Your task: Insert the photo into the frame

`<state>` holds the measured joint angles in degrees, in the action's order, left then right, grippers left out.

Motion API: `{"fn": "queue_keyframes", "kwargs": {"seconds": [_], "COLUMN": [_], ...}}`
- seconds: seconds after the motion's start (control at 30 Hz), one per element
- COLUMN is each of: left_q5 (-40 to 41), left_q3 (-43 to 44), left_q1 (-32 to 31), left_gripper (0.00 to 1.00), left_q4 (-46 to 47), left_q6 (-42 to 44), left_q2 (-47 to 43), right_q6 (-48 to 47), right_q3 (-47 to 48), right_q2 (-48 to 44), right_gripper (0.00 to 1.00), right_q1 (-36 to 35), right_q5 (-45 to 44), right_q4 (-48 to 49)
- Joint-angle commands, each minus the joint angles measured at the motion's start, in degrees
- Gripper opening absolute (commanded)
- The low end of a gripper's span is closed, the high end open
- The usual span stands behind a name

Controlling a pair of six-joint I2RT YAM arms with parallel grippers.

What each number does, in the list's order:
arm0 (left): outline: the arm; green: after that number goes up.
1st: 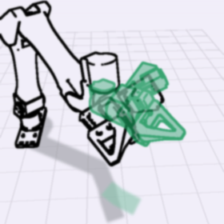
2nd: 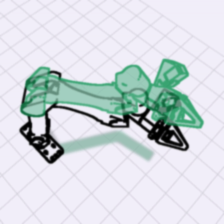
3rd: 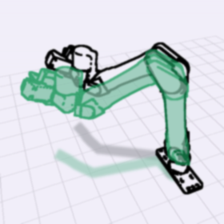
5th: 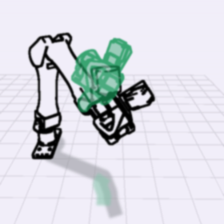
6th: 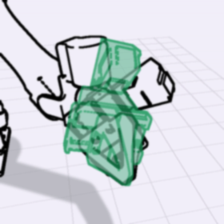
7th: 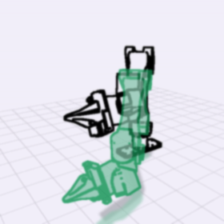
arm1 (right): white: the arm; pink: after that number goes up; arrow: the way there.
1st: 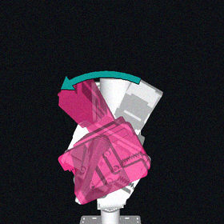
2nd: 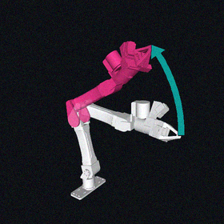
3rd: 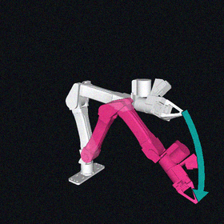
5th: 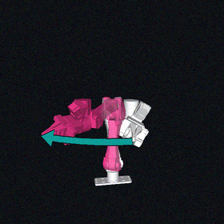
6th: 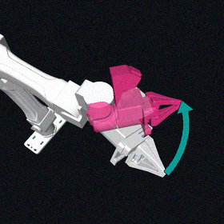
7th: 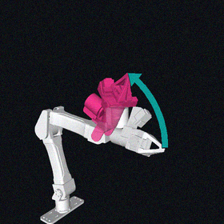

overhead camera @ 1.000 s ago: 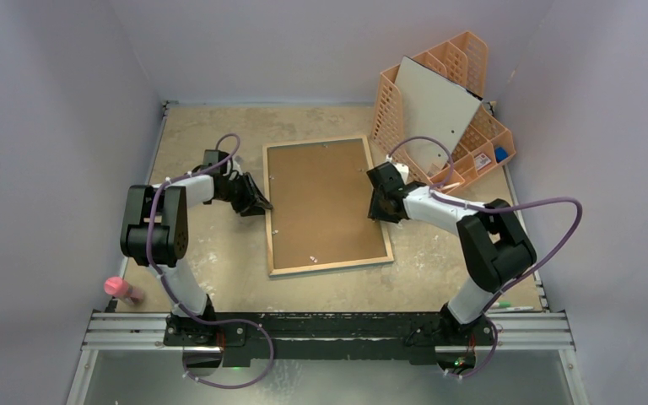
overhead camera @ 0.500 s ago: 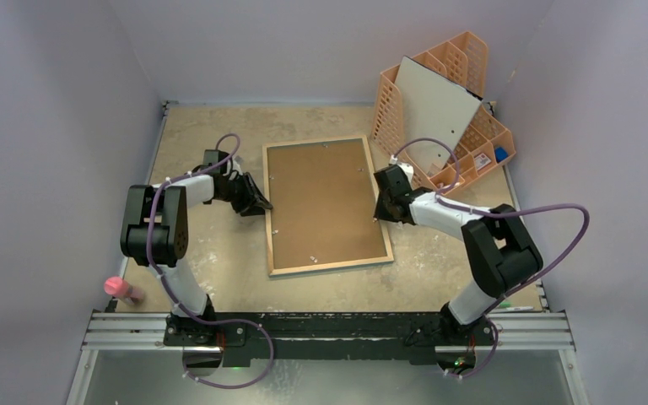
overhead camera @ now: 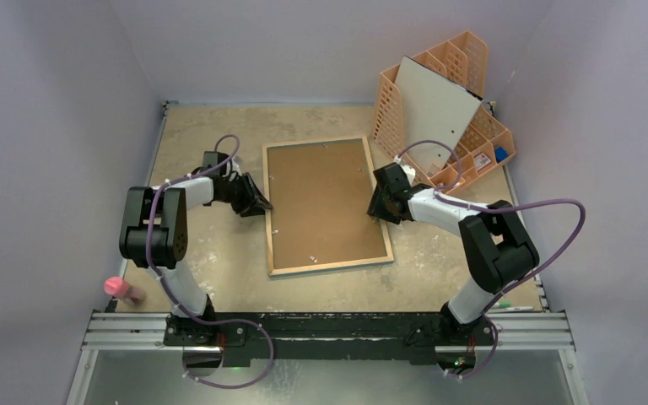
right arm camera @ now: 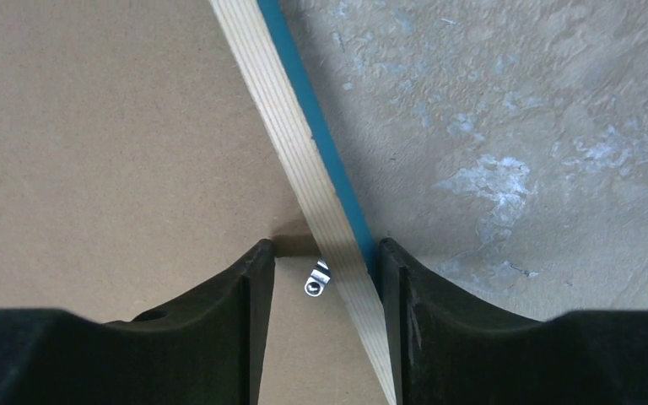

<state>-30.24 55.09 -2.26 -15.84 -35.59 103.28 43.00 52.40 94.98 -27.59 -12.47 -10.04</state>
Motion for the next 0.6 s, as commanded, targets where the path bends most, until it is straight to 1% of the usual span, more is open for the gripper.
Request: {"fn": "queue_keyframes", "kwargs": {"seconds": [0.0, 0.2, 0.3, 0.4, 0.5, 0.57], "left_q5": [3.8, 1.7, 1.0, 0.6, 0.6, 0.6], "left_q3": [-4.4, -6.9, -7.8, -8.1, -8.3, -8.4], "left_q1": [-0.4, -0.5, -0.5, -0.5, -0.5, -0.5], "left_gripper": [0.33, 0.33, 0.32, 0.32, 0.32, 0.32], "left_q4": [-3.3, -0.7, 0.8, 1.6, 2.0, 2.0], "left_q6": [0.5, -2.1, -3.5, -4.6, -5.1, -5.3], "left_q2": [1.2, 0.8, 0.6, 0.7, 0.7, 0.7], "right_q6": [4.2, 3.2, 0.8, -1.1, -1.9, -2.3], "right_q3": [-0.7, -2.9, -4.0, -3.9, -4.1, -4.3], "right_q2": [2.5, 0.3, -1.6, -1.6, -1.6, -1.8], "right_gripper": [0.46, 0.40, 0.33, 0.27, 0.19, 0.12], "right_q1": [-0.2, -0.3, -0.2, -0.2, -0.2, -0.2], "right_q5": [-1.2, 4.7, 7.9, 10.2, 11.6, 12.3], "right_q4": [-4.6, -3.5, -1.9, -1.1, -0.1, 0.6]}}
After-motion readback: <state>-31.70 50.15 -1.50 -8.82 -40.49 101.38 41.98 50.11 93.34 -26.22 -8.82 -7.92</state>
